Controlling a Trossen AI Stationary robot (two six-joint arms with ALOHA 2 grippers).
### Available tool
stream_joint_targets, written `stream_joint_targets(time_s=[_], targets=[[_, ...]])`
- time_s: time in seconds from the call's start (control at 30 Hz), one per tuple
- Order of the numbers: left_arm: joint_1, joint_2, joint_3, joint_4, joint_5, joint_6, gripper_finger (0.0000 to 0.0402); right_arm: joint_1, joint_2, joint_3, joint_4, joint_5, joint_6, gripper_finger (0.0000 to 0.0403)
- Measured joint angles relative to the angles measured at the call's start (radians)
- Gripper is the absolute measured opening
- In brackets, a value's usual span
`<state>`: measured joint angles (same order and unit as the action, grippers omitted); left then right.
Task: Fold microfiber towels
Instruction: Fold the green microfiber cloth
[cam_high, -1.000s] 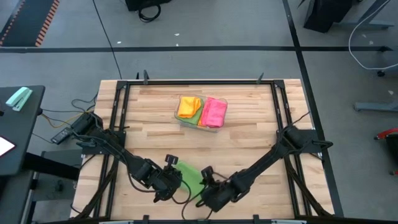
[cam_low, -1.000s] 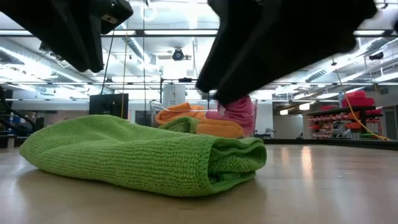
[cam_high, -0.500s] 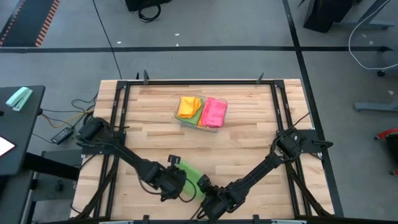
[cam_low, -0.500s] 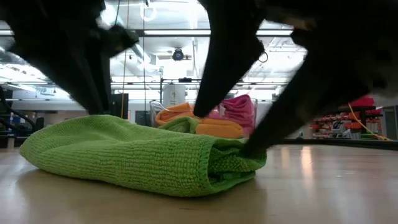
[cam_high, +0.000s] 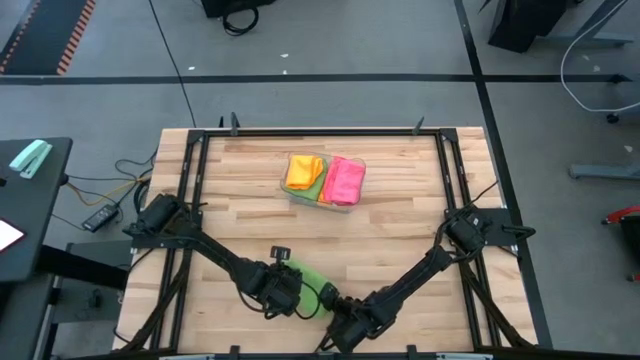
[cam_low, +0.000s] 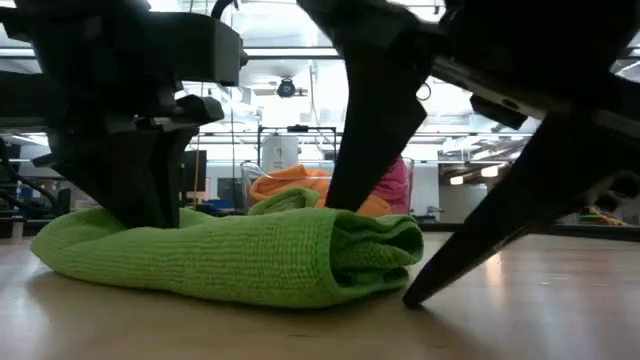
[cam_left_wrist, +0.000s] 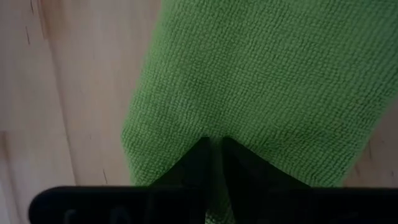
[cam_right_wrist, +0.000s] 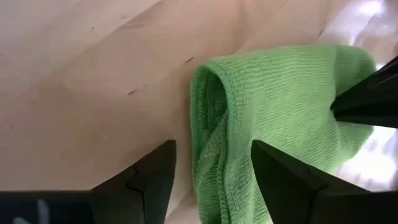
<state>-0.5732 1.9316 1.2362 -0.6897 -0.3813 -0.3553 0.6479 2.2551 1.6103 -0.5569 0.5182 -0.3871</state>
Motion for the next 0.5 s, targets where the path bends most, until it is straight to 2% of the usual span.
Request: stream_joint_targets(time_s=[0.3,0.5], targets=[[0.000,0.000,0.000,0.005,0.000,0.001,0.0046,-0.019,0.001,-0.008,0.044,0.026,-0.092,0.0217],[0.000,0.000,0.000,0.005,0.000,0.007,0.0045,-0.046,0.003,-0.009,0.069,-0.006,-0.118,0.0188]])
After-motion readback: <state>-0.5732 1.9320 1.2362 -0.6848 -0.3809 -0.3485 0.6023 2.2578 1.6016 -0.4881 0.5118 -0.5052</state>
